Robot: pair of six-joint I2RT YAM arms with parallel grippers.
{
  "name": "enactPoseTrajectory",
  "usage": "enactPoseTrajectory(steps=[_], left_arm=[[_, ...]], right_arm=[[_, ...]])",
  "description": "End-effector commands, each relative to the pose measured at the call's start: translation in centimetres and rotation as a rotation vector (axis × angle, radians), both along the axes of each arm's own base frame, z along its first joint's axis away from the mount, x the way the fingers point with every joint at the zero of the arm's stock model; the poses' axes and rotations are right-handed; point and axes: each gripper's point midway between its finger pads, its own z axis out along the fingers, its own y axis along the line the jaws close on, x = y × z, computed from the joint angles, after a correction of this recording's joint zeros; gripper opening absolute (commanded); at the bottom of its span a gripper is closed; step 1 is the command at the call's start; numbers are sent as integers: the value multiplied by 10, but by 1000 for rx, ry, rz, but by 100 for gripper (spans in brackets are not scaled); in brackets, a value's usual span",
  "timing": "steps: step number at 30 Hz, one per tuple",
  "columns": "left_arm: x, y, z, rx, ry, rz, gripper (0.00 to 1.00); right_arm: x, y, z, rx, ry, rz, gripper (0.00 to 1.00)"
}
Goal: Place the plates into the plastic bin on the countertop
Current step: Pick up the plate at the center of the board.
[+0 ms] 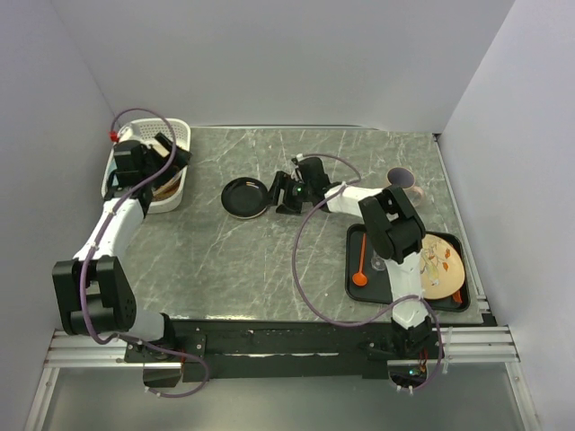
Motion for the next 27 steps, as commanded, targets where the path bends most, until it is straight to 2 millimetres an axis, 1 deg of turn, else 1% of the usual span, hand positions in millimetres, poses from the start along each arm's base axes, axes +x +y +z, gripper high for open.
enactPoseTrajectory(steps=[1,3,4,5,6,7,8,10,14,15,16,18,19,20,21,22,25,26,27], left_arm=[[6,-29,-1,40,-53,-101,99],[4,-38,-5,34,-58,-126,99],[4,-47,-7,34,-58,-144,99],[4,-48,-9,39,-56,-143,99],[5,-47,-12,44,-49,-138,99],[4,-62,-17,47,-38,-169,99],[4,-64,-19,51,-31,-174,100],[4,-70,-27,54,-11,-188,99],[4,-78,-34,53,1,-200,99],[4,-79,-39,55,12,-201,99],[4,-81,-40,56,15,-206,99],[4,-83,-46,58,25,-210,99],[3,-86,-49,60,30,-214,99],[3,-87,-51,59,31,-218,99],[3,-88,-57,60,45,-221,99],[3,-90,-59,62,49,-223,99],[2,-94,-72,67,71,-233,99],[1,-93,-76,67,80,-234,99],[1,-95,-80,71,87,-239,99]], right_arm=[[18,5,-2,-10,-13,-32,73],[19,5,-7,-16,-6,-36,70],[21,4,-8,-18,-5,-43,69],[21,5,-13,-23,6,-45,66],[22,5,-13,-22,8,-47,65],[23,7,-13,-22,7,-48,64],[23,6,-16,-26,13,-49,63],[24,7,-16,-28,14,-53,60],[26,6,-20,-37,21,-60,56],[26,6,-19,-37,20,-60,53],[26,6,-22,-39,24,-62,49],[28,7,-21,-36,25,-65,43],[28,7,-25,-40,34,-66,38],[28,8,-26,-39,34,-64,36],[28,9,-26,-35,40,-60,32],[28,9,-29,-36,45,-59,25],[26,9,-31,-37,50,-55,11],[26,8,-31,-38,50,-56,3],[25,8,-32,-41,50,-50,1]])
